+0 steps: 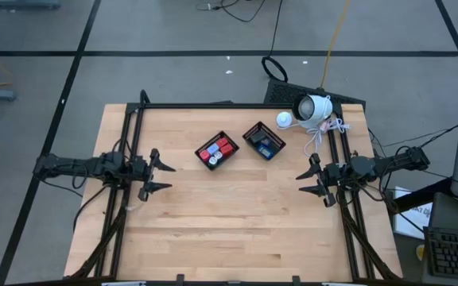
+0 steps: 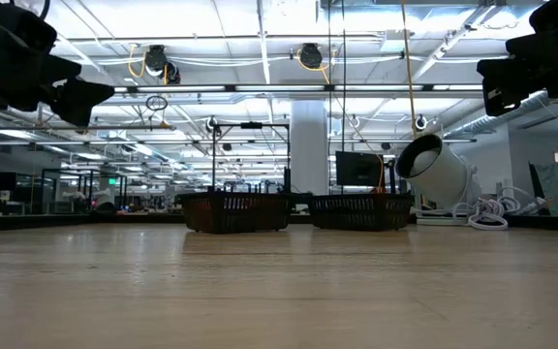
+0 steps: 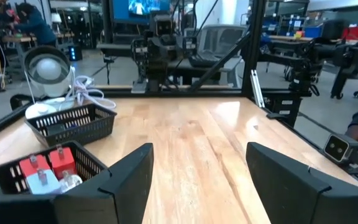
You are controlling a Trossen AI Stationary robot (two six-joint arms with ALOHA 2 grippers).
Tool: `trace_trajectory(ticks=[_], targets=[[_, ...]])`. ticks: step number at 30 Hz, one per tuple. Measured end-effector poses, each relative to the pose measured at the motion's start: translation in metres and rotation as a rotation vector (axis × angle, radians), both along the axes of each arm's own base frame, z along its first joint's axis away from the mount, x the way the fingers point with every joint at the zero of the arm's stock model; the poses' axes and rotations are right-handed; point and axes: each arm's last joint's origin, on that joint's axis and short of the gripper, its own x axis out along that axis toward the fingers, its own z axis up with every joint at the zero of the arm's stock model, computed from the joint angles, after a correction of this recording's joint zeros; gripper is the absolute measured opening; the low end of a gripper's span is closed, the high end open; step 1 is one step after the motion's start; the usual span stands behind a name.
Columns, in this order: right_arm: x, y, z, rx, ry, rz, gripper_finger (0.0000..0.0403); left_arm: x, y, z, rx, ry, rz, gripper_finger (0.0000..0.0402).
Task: Pick & Place Office items
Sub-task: Return to Home Position
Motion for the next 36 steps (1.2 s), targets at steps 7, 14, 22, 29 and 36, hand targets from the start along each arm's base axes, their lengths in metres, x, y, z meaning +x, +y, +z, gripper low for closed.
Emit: trace_trajectory(ticks=[7, 14, 22, 29, 36], targets=[[0.0, 0.0, 0.0, 0.0, 0.0, 0.0, 0.0169, 0.0021, -0.0002, -0.0025, -0.016, 0.032, 0.0, 0.0267], [0.0, 0.0, 0.0, 0.0, 0.0, 0.0, 0.0169, 0.002, -0.0002, -0.002, 0.003, 0.021, -0.001, 0.028], [0.0, 0.0, -0.0001, 0.0, 0.0, 0.0, 0.0169, 0.002, -0.0002, 0.0054, -0.001, -0.056, 0.0, 0.0275], [0.0, 0.0, -0.0001, 0.0, 0.0, 0.0, 0.0169, 0.002, -0.0001, 0.0059, -0.021, -0.056, 0.0, 0.0262], [0.0, 0.0, -0.0001, 0.0, 0.0, 0.0, 0.0169, 0.0021, -0.0002, 0.0021, -0.038, -0.013, 0.0, 0.0257]])
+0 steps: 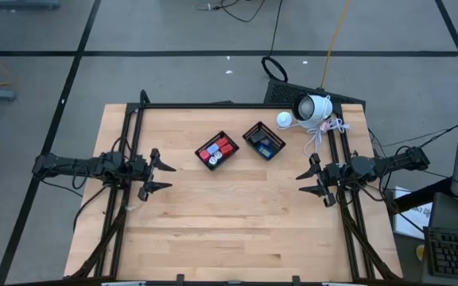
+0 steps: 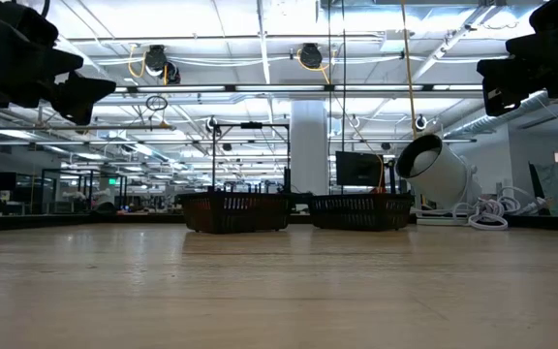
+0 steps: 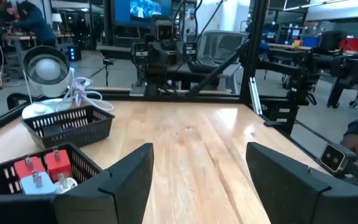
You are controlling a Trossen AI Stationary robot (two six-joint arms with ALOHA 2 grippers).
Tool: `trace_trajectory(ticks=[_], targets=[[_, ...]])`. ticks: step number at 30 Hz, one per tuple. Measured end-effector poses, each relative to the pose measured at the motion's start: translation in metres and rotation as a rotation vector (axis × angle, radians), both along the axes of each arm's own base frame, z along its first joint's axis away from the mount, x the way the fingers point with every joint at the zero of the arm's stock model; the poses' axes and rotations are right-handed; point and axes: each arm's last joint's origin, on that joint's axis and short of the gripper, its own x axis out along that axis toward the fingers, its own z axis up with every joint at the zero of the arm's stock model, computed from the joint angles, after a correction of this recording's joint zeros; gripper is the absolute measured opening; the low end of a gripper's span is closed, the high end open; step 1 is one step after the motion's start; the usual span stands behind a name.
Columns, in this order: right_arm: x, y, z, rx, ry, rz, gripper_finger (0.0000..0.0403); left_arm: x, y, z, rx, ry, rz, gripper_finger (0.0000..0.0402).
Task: Pick & Place Office items
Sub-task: Return to Home Position
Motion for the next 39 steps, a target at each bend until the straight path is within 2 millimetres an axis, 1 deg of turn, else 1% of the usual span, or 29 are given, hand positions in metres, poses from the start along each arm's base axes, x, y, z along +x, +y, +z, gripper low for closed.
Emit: trace_trajectory(ticks=[9, 14, 33, 39], targets=[[0.0, 0.0, 0.0, 0.0, 0.0, 0.0, 0.0169, -0.0055, 0.0007, 0.003, 0.01, -0.041, 0.007, 0.0277], [0.0, 0.0, 0.0, 0.0, 0.0, 0.0, 0.0169, -0.005, 0.0012, 0.0015, -0.015, -0.023, 0.026, 0.0285], [0.0, 0.0, 0.0, 0.0, 0.0, 0.0, 0.0169, -0.005, 0.0014, 0.0015, -0.023, -0.022, 0.033, 0.0256], [0.0, 0.0, -0.0001, 0.0, 0.0, 0.0, 0.0169, -0.005, 0.0014, 0.0014, -0.024, -0.021, 0.033, 0.0261]])
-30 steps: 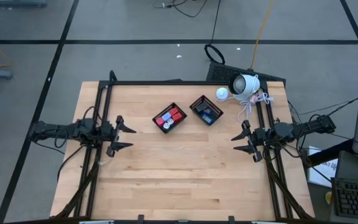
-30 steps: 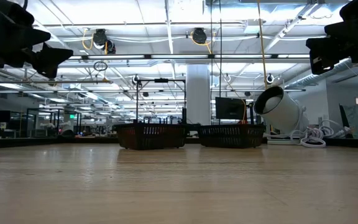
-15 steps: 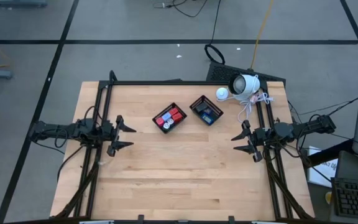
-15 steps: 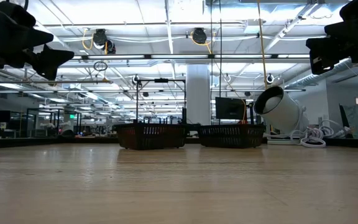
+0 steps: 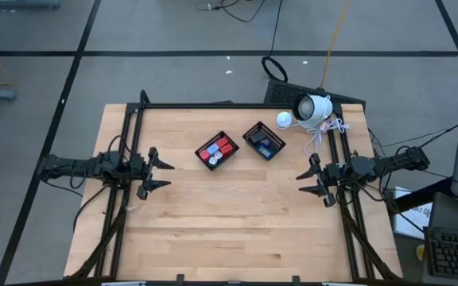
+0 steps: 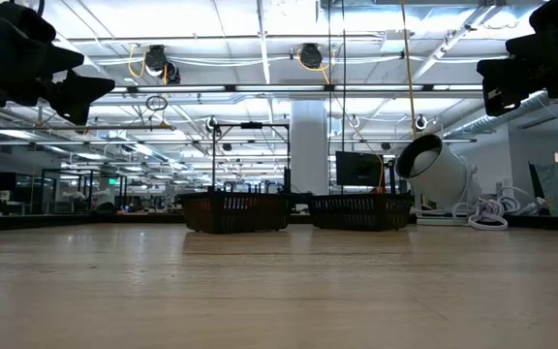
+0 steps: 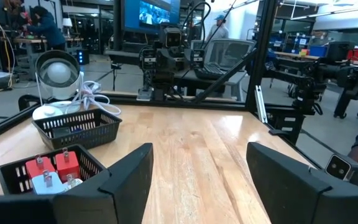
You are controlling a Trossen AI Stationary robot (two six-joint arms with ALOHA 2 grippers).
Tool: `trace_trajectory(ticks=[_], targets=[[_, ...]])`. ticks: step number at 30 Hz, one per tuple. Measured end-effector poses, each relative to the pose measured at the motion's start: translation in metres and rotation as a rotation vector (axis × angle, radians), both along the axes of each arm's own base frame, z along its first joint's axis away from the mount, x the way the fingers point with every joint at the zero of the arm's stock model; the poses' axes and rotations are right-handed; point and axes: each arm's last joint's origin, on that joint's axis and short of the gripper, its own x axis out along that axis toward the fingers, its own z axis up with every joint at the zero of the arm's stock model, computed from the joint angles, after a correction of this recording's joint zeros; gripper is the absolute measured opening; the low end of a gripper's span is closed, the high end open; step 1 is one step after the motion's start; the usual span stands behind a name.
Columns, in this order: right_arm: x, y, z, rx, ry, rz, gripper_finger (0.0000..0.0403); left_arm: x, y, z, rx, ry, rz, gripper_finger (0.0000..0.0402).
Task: Pick & Place Office items
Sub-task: Return to Home Position
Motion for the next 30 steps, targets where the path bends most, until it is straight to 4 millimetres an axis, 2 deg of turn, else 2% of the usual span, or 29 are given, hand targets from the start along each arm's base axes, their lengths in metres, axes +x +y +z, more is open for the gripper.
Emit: trace_trajectory(ticks=[14, 30], targets=[[0.0, 0.0, -0.0001, 0.0, 0.001, 0.0, 0.0169, 0.0, 0.0, 0.0001, 0.005, -0.002, 0.001, 0.0282], [0.0, 0.0, 0.0001, 0.0, 0.0, 0.0, 0.0169, 0.0, 0.0, 0.0001, 0.004, -0.002, 0.001, 0.0258]])
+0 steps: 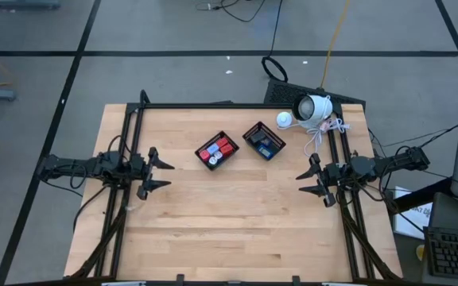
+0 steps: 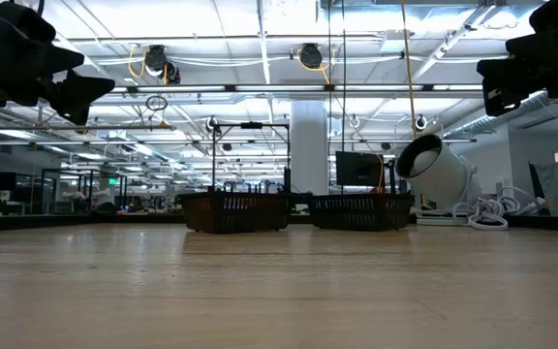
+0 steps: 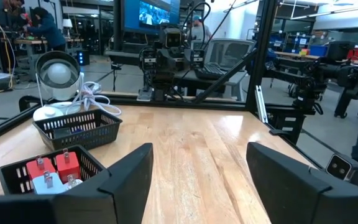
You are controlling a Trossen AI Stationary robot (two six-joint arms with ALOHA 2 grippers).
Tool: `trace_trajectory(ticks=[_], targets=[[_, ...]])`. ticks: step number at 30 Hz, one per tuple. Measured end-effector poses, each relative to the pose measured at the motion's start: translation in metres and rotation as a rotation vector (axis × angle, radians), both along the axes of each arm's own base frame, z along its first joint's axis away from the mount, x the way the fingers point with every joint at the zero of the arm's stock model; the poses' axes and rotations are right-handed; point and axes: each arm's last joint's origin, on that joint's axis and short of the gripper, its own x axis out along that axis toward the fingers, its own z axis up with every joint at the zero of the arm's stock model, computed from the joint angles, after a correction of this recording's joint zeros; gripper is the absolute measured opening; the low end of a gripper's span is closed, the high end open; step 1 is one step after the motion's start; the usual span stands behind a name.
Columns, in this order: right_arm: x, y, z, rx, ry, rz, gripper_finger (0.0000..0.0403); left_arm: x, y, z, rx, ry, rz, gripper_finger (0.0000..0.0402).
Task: Pick & Place Office items
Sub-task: Return to Home Position
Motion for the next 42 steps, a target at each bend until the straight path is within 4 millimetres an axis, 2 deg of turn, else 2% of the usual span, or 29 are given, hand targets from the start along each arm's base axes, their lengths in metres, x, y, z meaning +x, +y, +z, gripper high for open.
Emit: trace_trajectory(ticks=[21, 42], targets=[[0.0, 0.0, 0.0, 0.0, 0.0, 0.0, 0.0169, 0.0, 0.0, 0.0, 0.0, 0.0, 0.0, 0.0284], [0.0, 0.0, -0.0001, 0.0, 0.0, 0.0, 0.0169, 0.0, 0.0, -0.0001, 0.0, 0.0, 0.0, 0.0253]])
